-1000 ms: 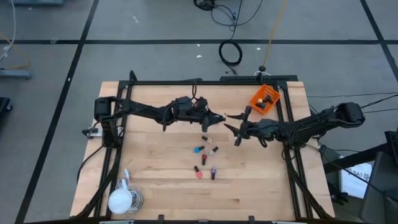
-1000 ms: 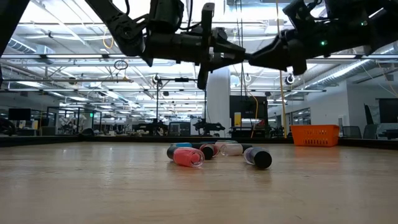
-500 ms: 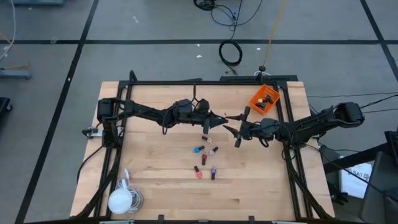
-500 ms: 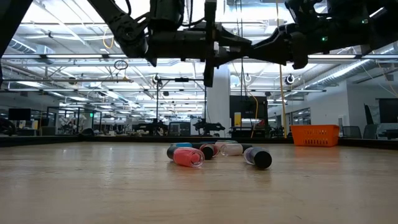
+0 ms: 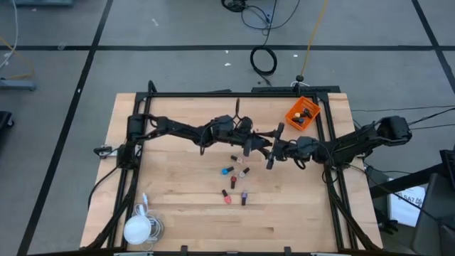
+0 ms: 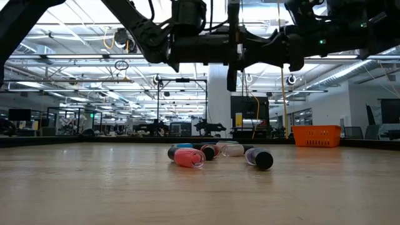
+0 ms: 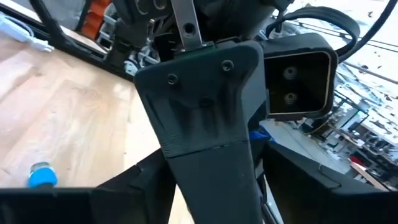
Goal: Pick & Place Nail Polish
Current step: Put the light blue nail polish bottle into the orange basket
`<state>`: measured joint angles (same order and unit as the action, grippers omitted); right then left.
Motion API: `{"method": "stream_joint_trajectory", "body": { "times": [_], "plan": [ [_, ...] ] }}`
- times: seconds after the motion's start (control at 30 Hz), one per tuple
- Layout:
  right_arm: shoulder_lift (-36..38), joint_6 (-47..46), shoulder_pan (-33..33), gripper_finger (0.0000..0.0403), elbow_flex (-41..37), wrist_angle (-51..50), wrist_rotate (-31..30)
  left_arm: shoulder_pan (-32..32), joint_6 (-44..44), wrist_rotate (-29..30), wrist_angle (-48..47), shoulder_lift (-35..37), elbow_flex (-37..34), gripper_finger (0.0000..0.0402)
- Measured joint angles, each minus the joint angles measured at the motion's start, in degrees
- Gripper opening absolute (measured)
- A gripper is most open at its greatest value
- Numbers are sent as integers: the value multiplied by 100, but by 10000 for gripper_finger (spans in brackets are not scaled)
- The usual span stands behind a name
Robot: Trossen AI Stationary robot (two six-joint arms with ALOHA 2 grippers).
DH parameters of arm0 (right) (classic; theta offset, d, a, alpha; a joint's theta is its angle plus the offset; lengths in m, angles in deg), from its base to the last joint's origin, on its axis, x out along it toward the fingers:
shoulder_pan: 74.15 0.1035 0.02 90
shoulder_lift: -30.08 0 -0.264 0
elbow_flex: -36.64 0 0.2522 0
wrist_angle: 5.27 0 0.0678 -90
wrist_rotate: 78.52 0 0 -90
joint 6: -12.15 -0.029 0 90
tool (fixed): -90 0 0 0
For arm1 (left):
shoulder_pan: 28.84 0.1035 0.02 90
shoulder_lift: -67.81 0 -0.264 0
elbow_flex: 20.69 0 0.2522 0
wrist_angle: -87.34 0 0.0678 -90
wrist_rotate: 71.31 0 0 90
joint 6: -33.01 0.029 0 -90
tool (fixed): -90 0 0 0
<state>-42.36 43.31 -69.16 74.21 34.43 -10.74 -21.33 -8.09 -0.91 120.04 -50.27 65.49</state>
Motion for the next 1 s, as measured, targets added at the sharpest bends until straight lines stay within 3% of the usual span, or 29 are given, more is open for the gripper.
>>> {"method": "stream_joint_trajectory", "body": {
  "times": [0.23,0.47,0.77,1.0],
  "plan": [
    [-5,162,81,182,33,51,-461,159,-64,-340,59,61,18,54],
    [-5,569,261,141,31,113,-554,286,-162,-652,138,66,17,54],
    [-5,442,267,131,33,79,-775,259,-346,-884,388,66,17,54],
    [-5,242,273,109,28,84,-881,201,-245,-882,455,66,15,104]
  ]
}}
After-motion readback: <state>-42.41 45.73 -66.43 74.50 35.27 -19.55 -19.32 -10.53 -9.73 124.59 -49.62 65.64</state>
